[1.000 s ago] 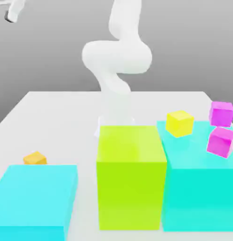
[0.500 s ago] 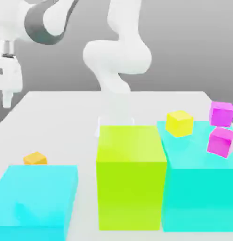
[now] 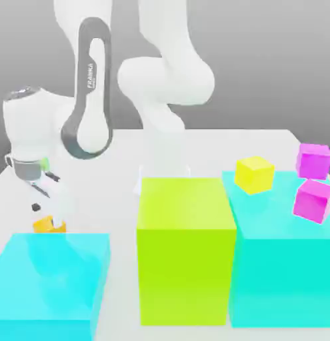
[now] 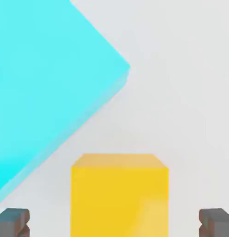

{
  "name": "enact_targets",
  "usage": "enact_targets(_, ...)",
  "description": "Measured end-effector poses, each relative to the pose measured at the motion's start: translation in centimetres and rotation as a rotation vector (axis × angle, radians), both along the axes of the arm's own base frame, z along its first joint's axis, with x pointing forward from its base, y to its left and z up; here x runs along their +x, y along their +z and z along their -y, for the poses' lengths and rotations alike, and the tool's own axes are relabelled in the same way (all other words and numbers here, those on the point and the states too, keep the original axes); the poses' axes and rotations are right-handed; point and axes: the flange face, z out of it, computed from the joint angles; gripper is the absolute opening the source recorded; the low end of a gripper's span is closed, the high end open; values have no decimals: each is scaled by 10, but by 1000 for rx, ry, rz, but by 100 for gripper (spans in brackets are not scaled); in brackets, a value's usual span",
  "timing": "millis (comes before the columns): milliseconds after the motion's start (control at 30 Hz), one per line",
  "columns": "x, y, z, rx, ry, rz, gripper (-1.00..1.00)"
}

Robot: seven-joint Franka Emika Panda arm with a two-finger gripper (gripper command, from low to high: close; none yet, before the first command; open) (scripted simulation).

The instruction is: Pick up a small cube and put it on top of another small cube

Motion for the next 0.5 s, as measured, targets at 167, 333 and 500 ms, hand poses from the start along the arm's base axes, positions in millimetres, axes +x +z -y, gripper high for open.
enact_targets(167,-1,-9,-1,1,0,-2,-100)
enact_targets(333,0,5,0,3,-2,1,-100)
enact_targets(500,4,55,-2,0,28,3,-100)
